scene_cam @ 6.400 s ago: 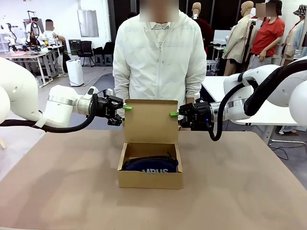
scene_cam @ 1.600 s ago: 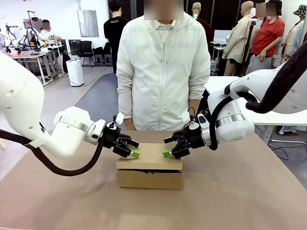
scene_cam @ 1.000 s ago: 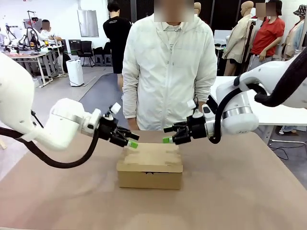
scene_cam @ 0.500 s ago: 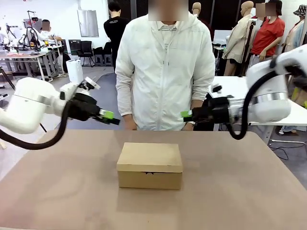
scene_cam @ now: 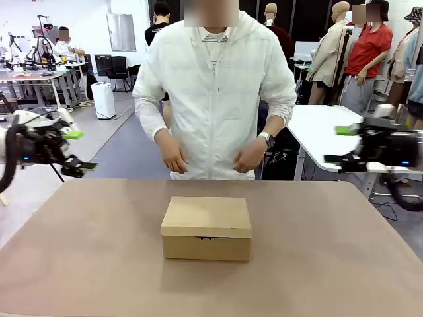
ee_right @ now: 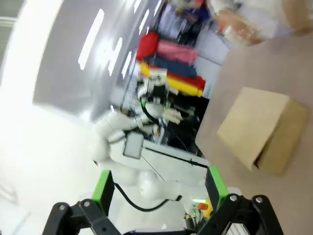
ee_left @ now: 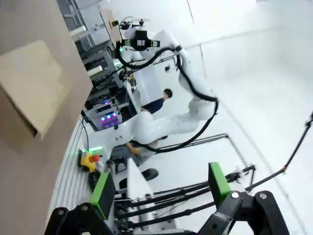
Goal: Pack the items into the box.
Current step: Close the Mailer Box.
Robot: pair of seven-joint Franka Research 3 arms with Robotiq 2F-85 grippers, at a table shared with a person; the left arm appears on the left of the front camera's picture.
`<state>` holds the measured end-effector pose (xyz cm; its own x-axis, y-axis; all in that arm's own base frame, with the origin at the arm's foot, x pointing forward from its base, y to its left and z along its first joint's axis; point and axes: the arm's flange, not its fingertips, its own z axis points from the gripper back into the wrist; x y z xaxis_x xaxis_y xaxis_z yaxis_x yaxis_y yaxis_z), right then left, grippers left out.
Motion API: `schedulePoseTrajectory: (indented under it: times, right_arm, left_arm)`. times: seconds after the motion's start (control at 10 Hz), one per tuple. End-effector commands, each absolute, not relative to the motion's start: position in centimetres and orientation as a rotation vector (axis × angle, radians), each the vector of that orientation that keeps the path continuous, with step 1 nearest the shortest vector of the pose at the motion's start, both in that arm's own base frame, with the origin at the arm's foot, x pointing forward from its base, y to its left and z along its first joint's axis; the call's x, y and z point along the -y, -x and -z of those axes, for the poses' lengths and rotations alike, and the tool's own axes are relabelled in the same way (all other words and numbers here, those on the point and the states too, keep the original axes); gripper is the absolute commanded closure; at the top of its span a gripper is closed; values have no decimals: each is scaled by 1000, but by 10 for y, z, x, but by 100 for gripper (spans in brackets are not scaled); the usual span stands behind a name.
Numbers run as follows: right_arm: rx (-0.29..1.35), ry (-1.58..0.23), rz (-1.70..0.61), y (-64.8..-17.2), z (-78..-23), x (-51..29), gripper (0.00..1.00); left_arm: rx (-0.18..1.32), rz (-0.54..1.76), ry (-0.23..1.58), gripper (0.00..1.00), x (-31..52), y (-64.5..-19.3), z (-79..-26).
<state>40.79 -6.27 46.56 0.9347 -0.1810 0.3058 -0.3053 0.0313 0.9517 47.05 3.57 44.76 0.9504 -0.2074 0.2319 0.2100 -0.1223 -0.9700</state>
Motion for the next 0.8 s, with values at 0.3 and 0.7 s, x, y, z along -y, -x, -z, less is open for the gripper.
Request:
schedulePoseTrajectory:
  times: [0.3,0.7]
  right_arm:
    - [311,-1333,62,-386,-431,113,0]
    - [342,-1455,78,-372,-442,125,0]
  left_arm:
    - [-45,197,1606,0,-73,-457,-427]
    - [-45,197,1606,0,-73,-457,-427]
